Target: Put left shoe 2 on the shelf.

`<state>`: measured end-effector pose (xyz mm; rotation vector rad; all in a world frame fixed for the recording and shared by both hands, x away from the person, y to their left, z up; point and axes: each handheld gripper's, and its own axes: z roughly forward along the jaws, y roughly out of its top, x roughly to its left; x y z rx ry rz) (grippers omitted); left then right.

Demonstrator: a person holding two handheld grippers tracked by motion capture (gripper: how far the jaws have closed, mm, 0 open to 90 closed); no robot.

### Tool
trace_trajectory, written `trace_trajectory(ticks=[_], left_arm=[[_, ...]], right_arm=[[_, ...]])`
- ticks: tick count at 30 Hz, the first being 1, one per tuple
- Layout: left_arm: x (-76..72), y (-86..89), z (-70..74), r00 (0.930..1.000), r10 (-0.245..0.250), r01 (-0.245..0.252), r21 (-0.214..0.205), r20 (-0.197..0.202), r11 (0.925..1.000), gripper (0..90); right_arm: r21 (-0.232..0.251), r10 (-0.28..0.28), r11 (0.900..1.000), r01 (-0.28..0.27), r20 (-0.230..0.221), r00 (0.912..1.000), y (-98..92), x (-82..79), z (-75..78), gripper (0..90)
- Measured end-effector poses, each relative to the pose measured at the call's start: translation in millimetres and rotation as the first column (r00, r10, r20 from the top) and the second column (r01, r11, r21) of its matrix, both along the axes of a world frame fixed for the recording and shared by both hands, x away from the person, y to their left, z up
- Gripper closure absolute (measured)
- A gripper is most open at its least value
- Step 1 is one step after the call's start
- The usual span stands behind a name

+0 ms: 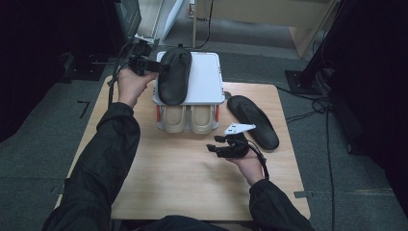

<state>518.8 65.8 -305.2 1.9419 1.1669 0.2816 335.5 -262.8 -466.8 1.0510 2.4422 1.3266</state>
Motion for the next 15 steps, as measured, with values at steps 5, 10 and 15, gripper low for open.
trace_trajectory(ticks=[5, 10, 15], left_arm=[[-9.9, 14.6, 3.1, 0.9998, -0.009, 0.009, -0.008, 0.020, 0.9999, 43.9], [-19.3, 32.8, 0.4, 0.9996, 0.002, -0.002, 0.002, 0.028, 1.0000, 43.3], [-24.7, 48.5, -8.6, 0.9992, 0.013, -0.014, 0.014, 0.039, 0.9998, 43.4]], right_arm=[[0.001, -0.021, 0.9998, 0.021, 0.007, 0.9998, -7.0, 3.5, 2.3, 47.8], [0.001, -0.038, 0.9993, 0.038, 0.001, 0.9993, -16.2, 7.7, 2.4, 47.8], [0.013, -0.060, 0.9981, 0.060, -0.011, 0.9982, -24.0, 11.9, 1.5, 47.8]])
